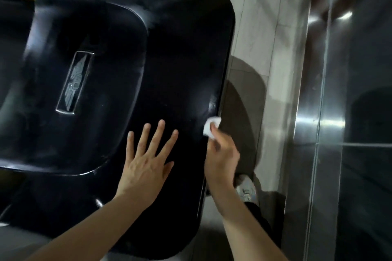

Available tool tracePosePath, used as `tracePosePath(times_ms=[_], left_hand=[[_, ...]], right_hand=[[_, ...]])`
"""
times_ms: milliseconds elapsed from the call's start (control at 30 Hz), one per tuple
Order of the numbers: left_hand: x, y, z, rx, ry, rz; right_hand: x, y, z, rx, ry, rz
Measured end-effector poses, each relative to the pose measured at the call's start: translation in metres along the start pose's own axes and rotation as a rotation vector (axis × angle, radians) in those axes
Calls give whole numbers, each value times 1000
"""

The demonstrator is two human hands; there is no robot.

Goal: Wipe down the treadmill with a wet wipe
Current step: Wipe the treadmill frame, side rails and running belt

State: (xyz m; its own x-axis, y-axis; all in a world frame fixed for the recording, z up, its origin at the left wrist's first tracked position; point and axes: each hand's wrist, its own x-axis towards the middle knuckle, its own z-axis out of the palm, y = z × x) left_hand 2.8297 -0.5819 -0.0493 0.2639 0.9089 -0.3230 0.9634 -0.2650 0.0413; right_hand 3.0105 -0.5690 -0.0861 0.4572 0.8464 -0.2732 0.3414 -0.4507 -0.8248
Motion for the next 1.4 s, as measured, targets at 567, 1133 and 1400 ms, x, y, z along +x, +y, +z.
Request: tracePosePath(times_ms=[567, 1133, 1400], left_hand=[[-19, -24, -9, -241, 93, -437], [-9, -5, -31, -357, -101, -615], [8, -11, -49, -246, -112, -362]], right_hand=[[25, -75, 68, -362, -447, -937], [57, -95, 45, -435, -769, -1146], [187, -105, 45, -440, -219, -549]])
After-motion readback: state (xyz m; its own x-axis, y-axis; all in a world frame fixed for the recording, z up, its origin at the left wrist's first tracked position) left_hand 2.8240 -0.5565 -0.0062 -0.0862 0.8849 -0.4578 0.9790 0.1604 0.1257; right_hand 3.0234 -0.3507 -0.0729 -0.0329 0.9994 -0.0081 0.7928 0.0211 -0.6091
